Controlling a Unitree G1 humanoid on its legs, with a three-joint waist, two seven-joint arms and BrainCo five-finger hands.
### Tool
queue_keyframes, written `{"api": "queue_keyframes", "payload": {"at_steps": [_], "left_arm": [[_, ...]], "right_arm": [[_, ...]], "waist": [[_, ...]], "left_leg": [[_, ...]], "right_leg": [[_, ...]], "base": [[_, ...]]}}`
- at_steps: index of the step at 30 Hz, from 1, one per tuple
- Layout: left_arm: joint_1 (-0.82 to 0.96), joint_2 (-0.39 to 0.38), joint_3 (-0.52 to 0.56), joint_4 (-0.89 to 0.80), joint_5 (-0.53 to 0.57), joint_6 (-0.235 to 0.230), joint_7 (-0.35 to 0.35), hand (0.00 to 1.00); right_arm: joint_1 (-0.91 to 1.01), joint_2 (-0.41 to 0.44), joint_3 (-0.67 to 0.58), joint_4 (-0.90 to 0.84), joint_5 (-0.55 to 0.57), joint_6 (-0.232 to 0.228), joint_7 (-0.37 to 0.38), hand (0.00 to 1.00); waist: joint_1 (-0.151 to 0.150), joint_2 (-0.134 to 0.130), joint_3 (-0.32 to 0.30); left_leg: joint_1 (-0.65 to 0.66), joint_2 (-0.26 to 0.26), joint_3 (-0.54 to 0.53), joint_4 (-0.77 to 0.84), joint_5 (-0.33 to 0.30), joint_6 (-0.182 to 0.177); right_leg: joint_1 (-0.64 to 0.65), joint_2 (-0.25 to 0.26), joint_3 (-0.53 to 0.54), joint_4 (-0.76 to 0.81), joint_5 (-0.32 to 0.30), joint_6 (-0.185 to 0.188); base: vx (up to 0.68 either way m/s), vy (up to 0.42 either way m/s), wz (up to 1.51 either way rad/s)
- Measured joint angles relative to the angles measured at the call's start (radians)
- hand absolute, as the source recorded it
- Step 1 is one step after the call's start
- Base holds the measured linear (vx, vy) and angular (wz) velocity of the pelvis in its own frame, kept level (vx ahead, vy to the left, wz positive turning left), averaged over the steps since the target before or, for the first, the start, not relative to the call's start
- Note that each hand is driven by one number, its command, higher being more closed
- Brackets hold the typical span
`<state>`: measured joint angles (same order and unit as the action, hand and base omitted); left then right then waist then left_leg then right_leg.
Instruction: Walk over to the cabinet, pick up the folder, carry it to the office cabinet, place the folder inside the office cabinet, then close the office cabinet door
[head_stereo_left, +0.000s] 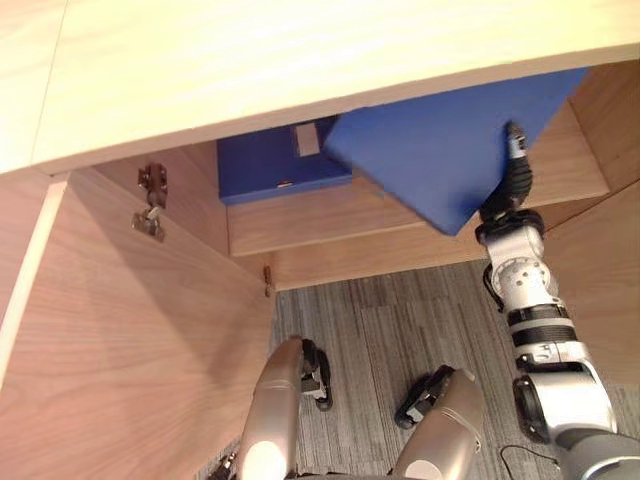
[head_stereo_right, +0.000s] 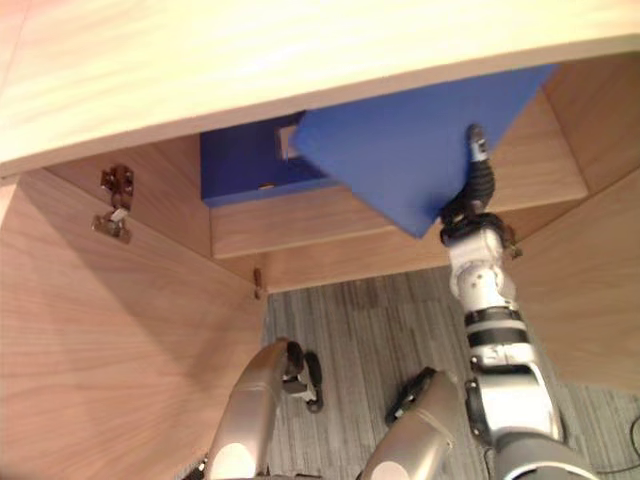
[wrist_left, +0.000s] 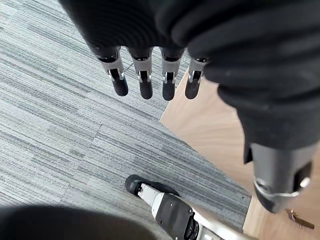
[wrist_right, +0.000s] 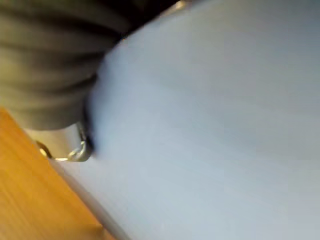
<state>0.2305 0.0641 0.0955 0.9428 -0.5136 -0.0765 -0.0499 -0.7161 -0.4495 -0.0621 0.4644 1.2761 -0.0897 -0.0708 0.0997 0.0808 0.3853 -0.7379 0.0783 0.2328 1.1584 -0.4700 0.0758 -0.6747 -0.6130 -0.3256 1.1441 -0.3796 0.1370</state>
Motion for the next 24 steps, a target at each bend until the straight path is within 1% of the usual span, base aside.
{"api": "queue_keyframes", "payload": {"at_steps": [1,2,4,5,6,7,8,10,11,12,14,15,16,17,19,22,23,24], "left_arm": [[-0.004,0.0,0.002,-0.009,-0.006,0.0,0.006,0.0],[-0.012,0.0,0.004,-0.023,-0.011,-0.001,0.014,0.0],[-0.031,0.001,0.005,-0.057,-0.028,-0.002,0.03,0.0],[-0.033,0.0,0.005,-0.065,-0.033,-0.002,0.034,0.0],[-0.035,0.0,0.005,-0.083,-0.035,-0.002,0.042,0.0],[-0.039,0.0,0.006,-0.088,-0.037,-0.002,0.045,0.0],[-0.041,0.0,0.006,-0.088,-0.038,-0.002,0.048,0.0],[-0.056,-0.001,0.01,-0.088,-0.051,0.0,0.067,0.0],[-0.062,0.0,0.011,-0.088,-0.056,0.001,0.071,0.0],[-0.076,-0.002,0.012,-0.089,-0.085,0.002,0.08,0.0],[-0.113,-0.019,0.029,-0.09,-0.144,0.005,0.1,0.0],[-0.125,-0.024,0.033,-0.09,-0.16,0.006,0.104,0.0],[-0.15,-0.039,0.043,-0.091,-0.177,0.008,0.11,0.0],[-0.155,-0.04,0.046,-0.093,-0.185,0.009,0.11,0.0],[-0.157,-0.041,0.047,-0.092,-0.186,0.01,0.115,0.0],[-0.173,-0.039,0.048,-0.09,-0.203,0.02,0.143,0.0],[-0.177,-0.038,0.048,-0.09,-0.206,0.021,0.144,0.0],[-0.186,-0.037,0.048,-0.09,-0.207,0.025,0.15,0.0]], "right_arm": [[-0.011,0.011,-0.015,0.0,0.035,-0.016,-0.01,1.0],[-0.03,0.034,-0.048,0.0,0.087,-0.044,-0.018,1.0],[-0.086,0.079,-0.14,0.0,0.212,-0.135,-0.038,1.0],[-0.101,0.083,-0.161,0.001,0.24,-0.161,-0.048,1.0],[-0.136,0.081,-0.201,0.005,0.258,-0.207,-0.066,1.0],[-0.175,0.077,-0.235,0.015,0.264,-0.236,-0.089,1.0],[-0.195,0.075,-0.248,0.029,0.266,-0.248,-0.099,1.0],[-0.275,0.072,-0.309,0.079,0.277,-0.287,-0.137,1.0],[-0.297,0.067,-0.314,0.092,0.281,-0.295,-0.146,1.0],[-0.342,0.053,-0.326,0.118,0.283,-0.307,-0.165,1.0],[-0.419,0.019,-0.334,0.144,0.307,-0.311,-0.204,1.0],[-0.44,0.009,-0.335,0.154,0.315,-0.311,-0.213,1.0],[-0.485,-0.006,-0.339,0.173,0.316,-0.311,-0.233,1.0],[-0.518,-0.014,-0.338,0.184,0.318,-0.314,-0.248,1.0],[-0.545,-0.022,-0.333,0.184,0.319,-0.316,-0.254,1.0],[-0.589,-0.034,-0.325,0.186,0.351,-0.346,-0.276,1.0],[-0.593,-0.041,-0.323,0.187,0.354,-0.348,-0.285,1.0],[-0.595,-0.064,-0.3,0.197,0.354,-0.354,-0.295,1.0]], "waist": [[0.002,0.001,0.005],[0.003,0.003,0.014],[0.015,0.006,0.031],[0.017,0.006,0.031],[0.021,0.006,0.031],[0.022,0.007,0.032],[0.022,0.008,0.033],[0.027,0.009,0.036],[0.027,0.009,0.038],[0.028,0.01,0.044],[0.028,0.012,0.049],[0.028,0.012,0.05],[0.029,0.015,0.064],[0.03,0.014,0.067],[0.033,0.013,0.069],[0.036,0.012,0.071],[0.037,0.013,0.074],[0.04,0.013,0.079]], "left_leg": [[-0.006,-0.003,-0.002,0.001,0.003,0.001],[-0.016,-0.008,-0.005,0.002,0.007,0.002],[-0.038,-0.014,-0.014,0.008,0.014,0.003],[-0.048,-0.015,-0.018,0.012,0.015,0.001],[-0.066,-0.018,-0.022,0.017,0.017,0.003],[-0.086,-0.023,-0.023,0.019,0.021,0.006],[-0.095,-0.025,-0.023,0.022,0.022,0.007],[-0.129,-0.026,-0.027,0.035,0.025,0.009],[-0.137,-0.026,-0.029,0.039,0.025,0.009],[-0.157,-0.025,-0.033,0.05,0.026,0.009],[-0.215,-0.025,-0.044,0.078,0.029,0.01],[-0.233,-0.025,-0.048,0.087,0.03,0.01],[-0.251,-0.025,-0.052,0.104,0.03,0.01],[-0.275,-0.023,-0.054,0.119,0.03,0.01],[-0.299,-0.023,-0.054,0.127,0.034,0.005],[-0.343,-0.019,-0.062,0.137,0.046,-0.001],[-0.345,-0.019,-0.063,0.138,0.047,0.0],[-0.348,-0.017,-0.064,0.139,0.049,-0.002]], "right_leg": [[-0.004,-0.004,-0.001,0.002,0.0,0.0],[-0.006,-0.011,-0.008,0.005,0.0,0.0],[-0.01,-0.02,-0.023,0.01,0.0,0.0],[-0.013,-0.021,-0.026,0.012,0.0,0.0],[-0.027,-0.023,-0.027,0.016,0.0,0.0],[-0.044,-0.03,-0.027,0.021,0.0,0.0],[-0.052,-0.034,-0.027,0.024,0.0,0.0],[-0.083,-0.037,-0.026,0.039,-0.001,-0.001],[-0.091,-0.038,-0.026,0.043,-0.001,-0.002],[-0.108,-0.039,-0.025,0.056,-0.004,-0.005],[-0.16,-0.044,-0.02,0.088,-0.013,-0.013],[-0.175,-0.045,-0.019,0.099,-0.016,-0.014],[-0.191,-0.048,-0.015,0.118,-0.021,-0.019],[-0.216,-0.051,-0.008,0.138,-0.03,-0.024],[-0.246,-0.052,0.002,0.152,-0.033,-0.026],[-0.288,-0.051,0.003,0.173,-0.041,-0.041],[-0.291,-0.051,0.003,0.177,-0.043,-0.044],[-0.295,-0.051,0.004,0.181,-0.045,-0.048]], "base": [[0.01,-0.011,0.19],[0.01,-0.016,0.23],[0.01,-0.017,0.25],[0.01,-0.007,0.17],[0.01,0.001,0.14],[0.01,0.003,0.14],[0.01,0.004,0.1],[0.01,-0.003,0.06],[0.0,-0.018,0.06],[0.0,-0.023,0.07],[-0.01,-0.03,0.11],[-0.02,-0.035,0.13],[-0.03,-0.046,0.09],[-0.03,-0.048,0.08],[-0.02,-0.043,0.03],[-0.02,-0.061,0.04],[-0.01,-0.057,0.04],[-0.01,-0.043,0.01]]}}
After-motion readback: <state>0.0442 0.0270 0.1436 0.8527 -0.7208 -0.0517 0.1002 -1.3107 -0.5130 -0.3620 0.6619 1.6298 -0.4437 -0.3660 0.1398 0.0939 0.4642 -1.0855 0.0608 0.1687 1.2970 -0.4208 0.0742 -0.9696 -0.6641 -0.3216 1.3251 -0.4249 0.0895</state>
